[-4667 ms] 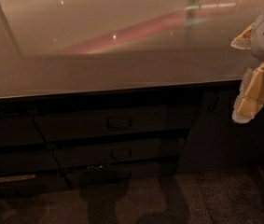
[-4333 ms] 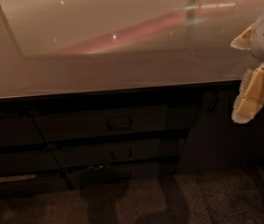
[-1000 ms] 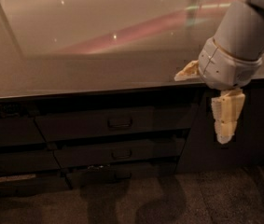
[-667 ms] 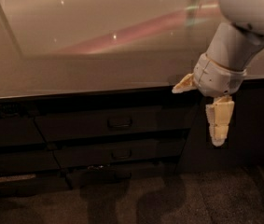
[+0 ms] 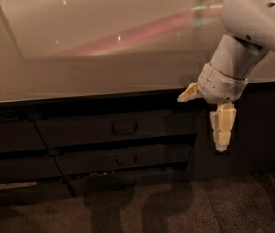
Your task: Open top drawer
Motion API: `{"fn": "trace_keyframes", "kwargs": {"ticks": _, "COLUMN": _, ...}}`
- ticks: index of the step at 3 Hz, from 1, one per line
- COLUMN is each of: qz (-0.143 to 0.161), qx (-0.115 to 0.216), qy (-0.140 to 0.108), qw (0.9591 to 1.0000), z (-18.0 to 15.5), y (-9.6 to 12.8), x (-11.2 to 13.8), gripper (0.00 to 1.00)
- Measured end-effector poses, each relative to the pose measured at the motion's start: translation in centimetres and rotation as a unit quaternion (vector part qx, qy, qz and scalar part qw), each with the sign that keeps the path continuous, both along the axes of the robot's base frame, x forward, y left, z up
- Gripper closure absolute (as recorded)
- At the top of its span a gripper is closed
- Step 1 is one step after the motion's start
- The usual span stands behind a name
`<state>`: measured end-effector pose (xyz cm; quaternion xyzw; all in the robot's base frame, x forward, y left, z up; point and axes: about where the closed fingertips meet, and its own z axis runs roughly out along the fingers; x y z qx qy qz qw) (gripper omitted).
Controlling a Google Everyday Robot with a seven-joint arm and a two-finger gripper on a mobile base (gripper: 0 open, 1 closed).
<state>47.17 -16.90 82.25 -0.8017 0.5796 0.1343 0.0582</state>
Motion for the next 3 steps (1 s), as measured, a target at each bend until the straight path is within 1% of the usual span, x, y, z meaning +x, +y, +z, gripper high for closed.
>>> {"fn": "trace_keyframes", "kwargs": {"ticks": 1, "qz": 0.010, "qx": -0.010, "qy": -0.050, "qw": 0.9987, "z": 0.0, "y": 0.0, "x": -0.3, "gripper": 0.00}}
{"fn": "trace_keyframes", "kwargs": {"ticks": 2, "qz": 0.025, "qx": -0.021, "qy": -0.135, "qw": 0.9903, "z": 0.5, "y": -0.3, "x": -1.5, "gripper": 0.00}}
{"fn": "trace_keyframes", "kwargs": {"ticks": 3, "qz": 0.042, "qx": -0.022, "qy": -0.198, "qw": 0.9790, "z": 0.8, "y": 0.2, "x": -1.5, "gripper": 0.00}}
